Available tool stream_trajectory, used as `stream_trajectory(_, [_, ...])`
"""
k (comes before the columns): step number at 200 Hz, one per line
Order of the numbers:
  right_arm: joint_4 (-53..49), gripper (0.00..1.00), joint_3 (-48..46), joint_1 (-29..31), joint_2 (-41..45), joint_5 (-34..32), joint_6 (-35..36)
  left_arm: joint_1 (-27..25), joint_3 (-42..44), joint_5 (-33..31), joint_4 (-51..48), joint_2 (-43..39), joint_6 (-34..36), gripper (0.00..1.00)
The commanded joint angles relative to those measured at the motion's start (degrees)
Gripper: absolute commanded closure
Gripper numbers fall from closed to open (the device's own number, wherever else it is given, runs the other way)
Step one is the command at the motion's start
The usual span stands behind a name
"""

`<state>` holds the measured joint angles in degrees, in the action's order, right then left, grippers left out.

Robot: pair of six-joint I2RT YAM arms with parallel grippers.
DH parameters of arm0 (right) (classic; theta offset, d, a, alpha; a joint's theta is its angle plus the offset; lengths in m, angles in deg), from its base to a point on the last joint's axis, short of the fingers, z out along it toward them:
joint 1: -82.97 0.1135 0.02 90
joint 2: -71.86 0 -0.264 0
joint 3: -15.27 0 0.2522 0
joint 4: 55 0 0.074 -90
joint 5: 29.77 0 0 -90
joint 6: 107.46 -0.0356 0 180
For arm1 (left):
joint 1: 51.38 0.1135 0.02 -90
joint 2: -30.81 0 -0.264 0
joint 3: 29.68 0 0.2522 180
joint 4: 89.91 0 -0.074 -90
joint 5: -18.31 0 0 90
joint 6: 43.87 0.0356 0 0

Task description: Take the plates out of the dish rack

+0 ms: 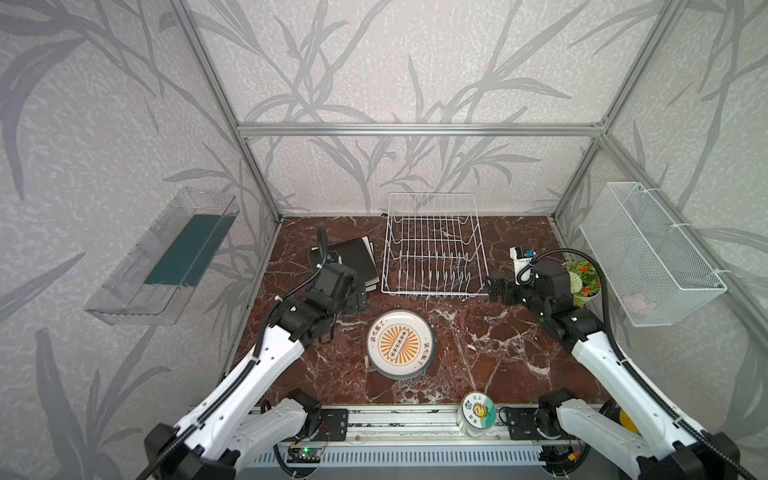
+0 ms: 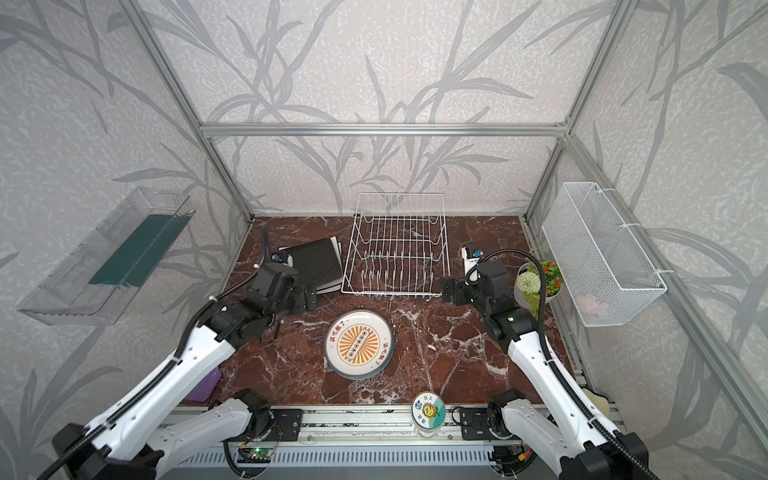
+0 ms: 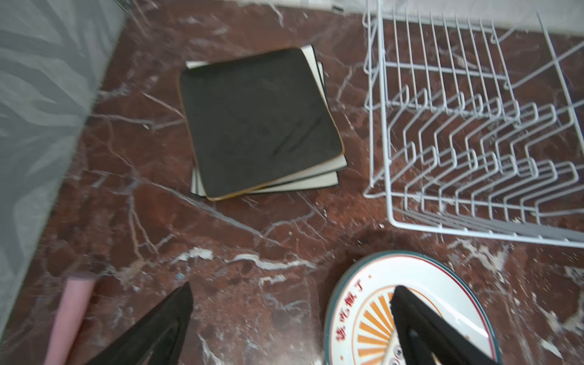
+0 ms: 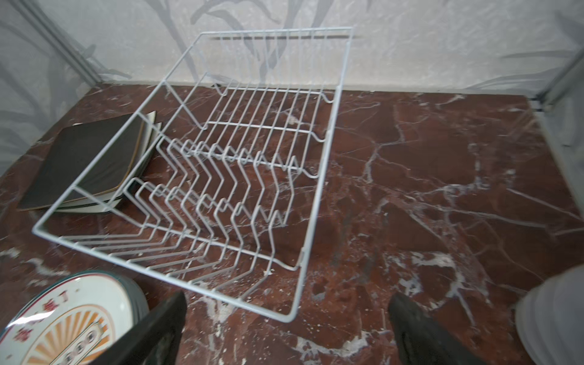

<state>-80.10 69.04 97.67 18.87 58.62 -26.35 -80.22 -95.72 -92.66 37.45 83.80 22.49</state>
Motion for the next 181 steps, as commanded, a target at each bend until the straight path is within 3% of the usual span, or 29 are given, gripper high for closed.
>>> stream_trajectory(1, [9.7, 0.01, -6.0, -2.2, 2.4, -11.4, -2.9, 0.4, 8.6, -16.3, 16.5, -4.9, 12.1, 0.01])
stream_trajectory(25, [19.9, 0.01, -13.9, -3.8, 2.8, -15.2, -3.0, 1.8, 21.4, -23.8, 40.7, -10.1, 20.6, 0.01])
stream_trajectory(45, [26.7, 0.01, -18.6, -4.8, 1.0, -17.2, -2.4, 4.5, 30.7, -23.3, 58.0, -10.9, 24.6, 0.01])
stream_trajectory(67, [32.2, 0.01, -21.8, -4.9, -1.1, -17.9, 0.4, 7.3, 35.1, -23.1, 64.6, -8.4, 26.0, 0.01])
stream_trajectory(86, [37.9, 0.01, -23.5, -5.1, -4.0, -18.6, 3.6, 9.5, 34.9, -24.5, 63.1, -3.7, 23.7, 0.01])
stream_trajectory(104, [43.9, 0.01, -24.2, -5.5, -8.3, -19.1, 5.6, 11.1, 36.0, -24.7, 68.1, 1.4, 23.0, 0.01])
stream_trajectory(137, [55.2, 0.01, -23.6, -5.8, -19.4, -17.2, 6.0, 13.5, 38.4, -27.0, 85.4, 13.4, 21.9, 0.01])
stream_trajectory(165, [51.8, 0.01, -18.8, -5.8, -24.0, -13.2, 10.6, 14.5, 38.2, -25.6, 99.6, 25.8, 27.1, 0.01])
stream_trajectory(181, [58.3, 0.01, -19.1, -5.8, -28.2, -13.5, 11.5, 14.8, 38.4, -26.4, 113.1, 33.3, 30.4, 0.01])
